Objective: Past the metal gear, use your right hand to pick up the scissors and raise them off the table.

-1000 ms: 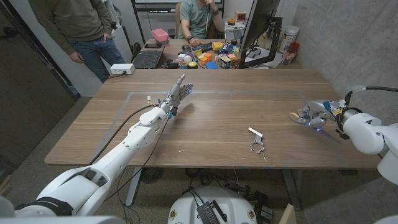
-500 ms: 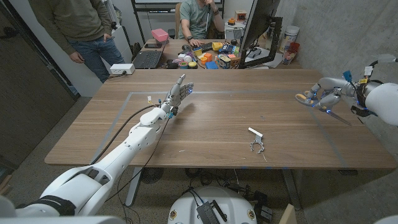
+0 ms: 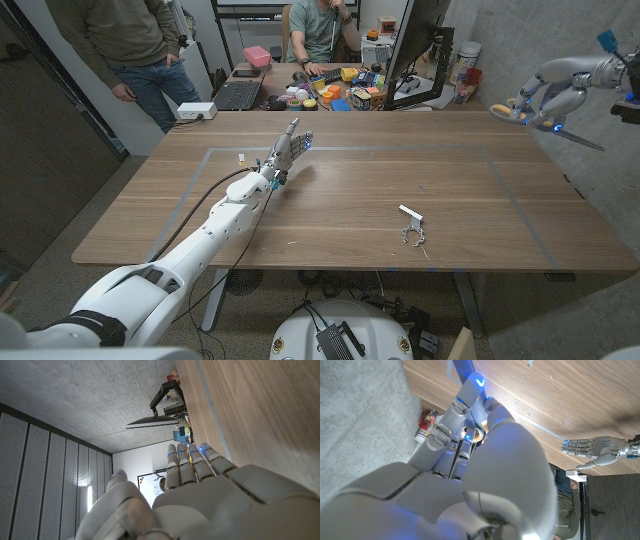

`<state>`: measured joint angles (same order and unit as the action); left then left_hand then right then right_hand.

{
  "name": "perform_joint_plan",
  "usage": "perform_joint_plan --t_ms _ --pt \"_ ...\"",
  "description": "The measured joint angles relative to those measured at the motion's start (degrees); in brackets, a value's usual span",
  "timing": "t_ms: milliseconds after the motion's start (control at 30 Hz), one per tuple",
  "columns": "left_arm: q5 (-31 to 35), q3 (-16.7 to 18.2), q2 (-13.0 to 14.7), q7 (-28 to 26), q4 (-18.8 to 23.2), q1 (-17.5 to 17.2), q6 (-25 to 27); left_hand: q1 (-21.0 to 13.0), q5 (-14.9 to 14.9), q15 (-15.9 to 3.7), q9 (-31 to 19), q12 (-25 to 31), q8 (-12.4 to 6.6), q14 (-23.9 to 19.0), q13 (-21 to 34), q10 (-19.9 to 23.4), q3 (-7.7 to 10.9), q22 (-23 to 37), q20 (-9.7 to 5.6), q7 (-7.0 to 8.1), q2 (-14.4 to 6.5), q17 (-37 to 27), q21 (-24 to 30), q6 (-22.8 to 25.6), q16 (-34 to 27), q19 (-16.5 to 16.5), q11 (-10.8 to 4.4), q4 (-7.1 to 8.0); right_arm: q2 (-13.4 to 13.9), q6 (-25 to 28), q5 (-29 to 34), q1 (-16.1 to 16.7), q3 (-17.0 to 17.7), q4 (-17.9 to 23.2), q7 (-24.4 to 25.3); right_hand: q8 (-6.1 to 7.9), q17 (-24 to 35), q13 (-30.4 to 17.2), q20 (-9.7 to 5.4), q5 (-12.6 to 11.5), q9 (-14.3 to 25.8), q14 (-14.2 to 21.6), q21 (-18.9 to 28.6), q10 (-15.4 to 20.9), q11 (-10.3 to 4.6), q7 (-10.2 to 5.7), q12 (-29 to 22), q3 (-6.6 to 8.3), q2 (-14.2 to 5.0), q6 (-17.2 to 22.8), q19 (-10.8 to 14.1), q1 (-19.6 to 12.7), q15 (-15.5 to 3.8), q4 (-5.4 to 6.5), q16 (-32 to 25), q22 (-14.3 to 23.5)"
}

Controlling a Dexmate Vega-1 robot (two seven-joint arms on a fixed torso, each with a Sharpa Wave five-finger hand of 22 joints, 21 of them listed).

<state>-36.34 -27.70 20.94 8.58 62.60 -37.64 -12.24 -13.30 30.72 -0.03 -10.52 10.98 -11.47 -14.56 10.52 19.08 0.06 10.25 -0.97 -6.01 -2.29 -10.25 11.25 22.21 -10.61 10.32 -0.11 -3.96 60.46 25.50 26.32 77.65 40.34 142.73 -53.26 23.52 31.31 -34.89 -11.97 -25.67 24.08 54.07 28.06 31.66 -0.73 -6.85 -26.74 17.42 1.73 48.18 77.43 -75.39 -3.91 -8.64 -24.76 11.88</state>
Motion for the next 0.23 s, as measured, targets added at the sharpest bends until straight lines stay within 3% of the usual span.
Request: perform_joint_plan --t_ms 233 --pt "-0.1 0.0 -0.3 0.2 -0.5 0.2 -0.3 -0.2 0.0 0.0 0.0 0.0 0.0 0.0 0.0 0.0 0.0 0.0 0.19 -0.33 -0.2 0.0 0.0 0.3 0.0 -0.2 0.0 0.0 2.0 1.0 -2.6 -6.3 0.4 -0.1 -6.3 0.0 -0.3 0.0 0.0 0.1 0.3 0.3 0.5 0.4 0.22 0.0 -0.1 0.15 0.0 0.0 0.0 0.0 0.31 0.15 0.2 0.0"
